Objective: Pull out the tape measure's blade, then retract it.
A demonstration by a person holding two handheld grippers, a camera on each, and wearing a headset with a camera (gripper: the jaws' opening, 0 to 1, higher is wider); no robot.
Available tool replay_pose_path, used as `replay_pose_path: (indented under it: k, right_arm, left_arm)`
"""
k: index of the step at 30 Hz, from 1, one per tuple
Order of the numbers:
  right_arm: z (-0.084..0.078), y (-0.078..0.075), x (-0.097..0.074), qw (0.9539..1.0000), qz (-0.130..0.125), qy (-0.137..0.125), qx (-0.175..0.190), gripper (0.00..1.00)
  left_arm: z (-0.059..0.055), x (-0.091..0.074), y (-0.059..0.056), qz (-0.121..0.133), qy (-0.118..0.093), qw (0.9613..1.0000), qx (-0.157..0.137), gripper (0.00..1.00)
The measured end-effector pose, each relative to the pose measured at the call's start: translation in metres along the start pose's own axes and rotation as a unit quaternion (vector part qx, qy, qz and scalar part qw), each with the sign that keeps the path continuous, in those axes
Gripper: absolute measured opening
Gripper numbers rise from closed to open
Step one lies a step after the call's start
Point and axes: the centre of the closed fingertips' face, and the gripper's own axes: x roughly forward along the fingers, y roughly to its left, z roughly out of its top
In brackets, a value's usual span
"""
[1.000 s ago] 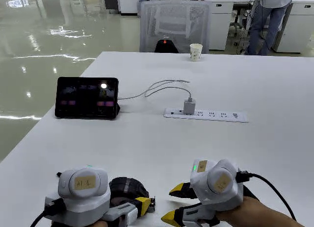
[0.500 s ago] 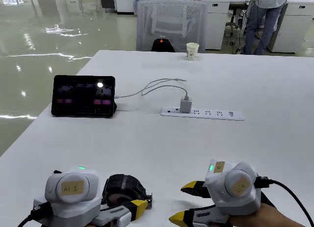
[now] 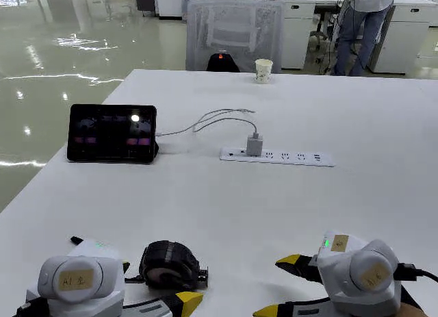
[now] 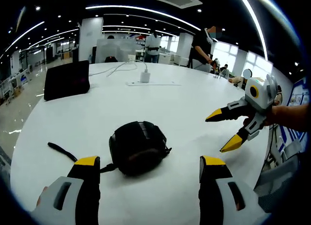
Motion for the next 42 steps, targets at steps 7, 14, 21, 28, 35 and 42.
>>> replay_pose_path:
  k: [7,14,21,28,35,42]
  right_arm:
    - [-0.004,0.003,-0.016,0.9995,-0.025,-0.012,0.016,0.61]
    - [-0.004,0.008,-0.03,0.9968,-0.051,-0.039,0.047,0.69]
    - [-0.009,0.011,-0.041,0.9936,-0.072,-0.05,0.071,0.74]
    - [-0.017,0.009,-0.052,0.9903,-0.104,-0.051,0.077,0.79]
    - [-0.018,0.012,-0.062,0.9889,-0.113,-0.056,0.078,0.85]
    - [-0.019,0.015,-0.07,0.9868,-0.12,-0.068,0.085,0.9]
  left_arm:
    - [-0.004,-0.007,-0.002,-0.012,-0.007,0.9997,0.019,0.85]
    - [-0.008,-0.013,-0.006,-0.024,-0.012,0.9988,0.04,0.9]
    - [-0.009,-0.019,-0.01,-0.035,-0.016,0.9981,0.047,0.93]
    - [-0.008,-0.025,-0.013,-0.043,-0.024,0.997,0.06,0.96]
    - [-0.008,-0.03,-0.015,-0.046,-0.035,0.9965,0.06,0.98]
    - [-0.009,-0.035,-0.02,-0.056,-0.035,0.9947,0.079,0.99]
